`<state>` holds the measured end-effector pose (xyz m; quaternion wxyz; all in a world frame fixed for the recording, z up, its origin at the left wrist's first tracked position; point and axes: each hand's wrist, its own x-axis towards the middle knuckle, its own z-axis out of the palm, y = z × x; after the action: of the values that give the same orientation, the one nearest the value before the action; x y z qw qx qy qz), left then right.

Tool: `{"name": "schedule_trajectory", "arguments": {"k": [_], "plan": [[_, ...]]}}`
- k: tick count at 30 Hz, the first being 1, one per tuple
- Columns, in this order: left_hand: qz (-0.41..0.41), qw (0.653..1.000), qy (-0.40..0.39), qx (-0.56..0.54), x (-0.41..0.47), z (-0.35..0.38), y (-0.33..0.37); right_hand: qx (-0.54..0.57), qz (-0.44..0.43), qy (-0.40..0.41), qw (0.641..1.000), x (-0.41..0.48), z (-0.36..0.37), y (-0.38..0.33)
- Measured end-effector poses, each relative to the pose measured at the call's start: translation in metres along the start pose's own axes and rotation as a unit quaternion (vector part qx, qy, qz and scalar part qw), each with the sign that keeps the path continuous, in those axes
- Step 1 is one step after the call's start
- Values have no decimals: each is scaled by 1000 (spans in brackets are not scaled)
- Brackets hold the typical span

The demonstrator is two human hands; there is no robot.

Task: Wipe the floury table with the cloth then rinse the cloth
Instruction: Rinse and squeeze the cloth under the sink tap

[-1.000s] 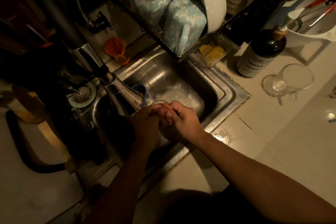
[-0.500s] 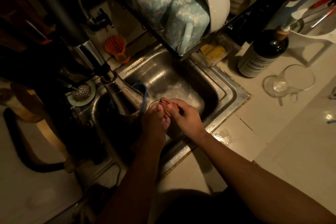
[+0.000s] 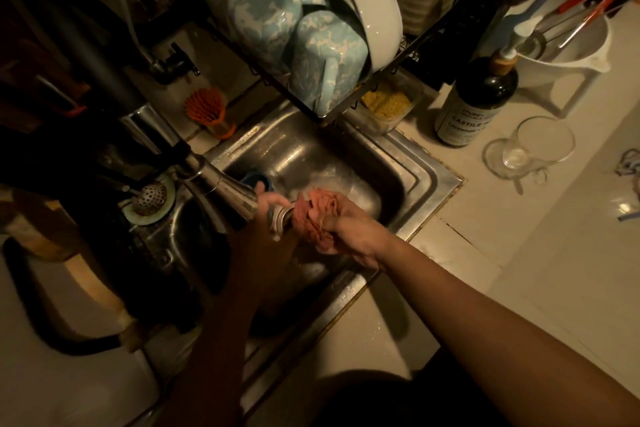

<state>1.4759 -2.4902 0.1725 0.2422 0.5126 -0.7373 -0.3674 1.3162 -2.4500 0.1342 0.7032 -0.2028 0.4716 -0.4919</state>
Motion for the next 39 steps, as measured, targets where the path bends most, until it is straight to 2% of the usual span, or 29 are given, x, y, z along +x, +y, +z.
{"name": "schedule_trajectory", "arguments": {"k": [2, 4, 5, 7, 9, 12, 16, 20, 23, 26, 29, 31, 36, 39], "plan": [[57, 993, -101, 11, 6, -11, -7, -10, 23, -44, 999, -3, -3, -2], [96, 967, -205, 113, 7, -8, -11, -40, 51, -88, 994, -1, -8, -3], [102, 959, -231, 132, 7, -3, -13, -57, 59, -104, 991, 1, -8, -2], [91, 964, -230, 98, 8, 2, -18, -75, 96, -119, 985, 4, -9, -2], [91, 975, -182, 84, 9, 4, -25, -41, 155, -132, 978, 2, -10, -8], [75, 985, -133, 81, 10, 9, -33, 48, 155, -96, 982, -4, -18, -10], [86, 975, -201, 42, 8, 18, -22, 92, 97, -42, 990, -4, -18, -4], [79, 974, -212, 15, 5, 10, -18, 110, 124, -62, 984, -8, -23, 0], [67, 984, -164, 18, 1, 12, -23, 82, 116, -90, 986, -11, -23, -3], [-12, 998, -51, -30, 4, 24, -27, -107, -10, -69, 992, -6, -15, -10], [-120, 986, 62, -98, 10, 40, -12, -337, -130, 43, 932, 12, -10, -3], [-199, 960, 109, -162, 15, 52, -7, -411, -169, 99, 890, 18, -8, 4], [-280, 926, 113, -227, 18, 78, -18, -475, -268, 86, 834, 5, -12, 9], [-326, 893, 105, -293, 20, 82, -16, -455, -263, 109, 844, 6, -4, 14]]}}
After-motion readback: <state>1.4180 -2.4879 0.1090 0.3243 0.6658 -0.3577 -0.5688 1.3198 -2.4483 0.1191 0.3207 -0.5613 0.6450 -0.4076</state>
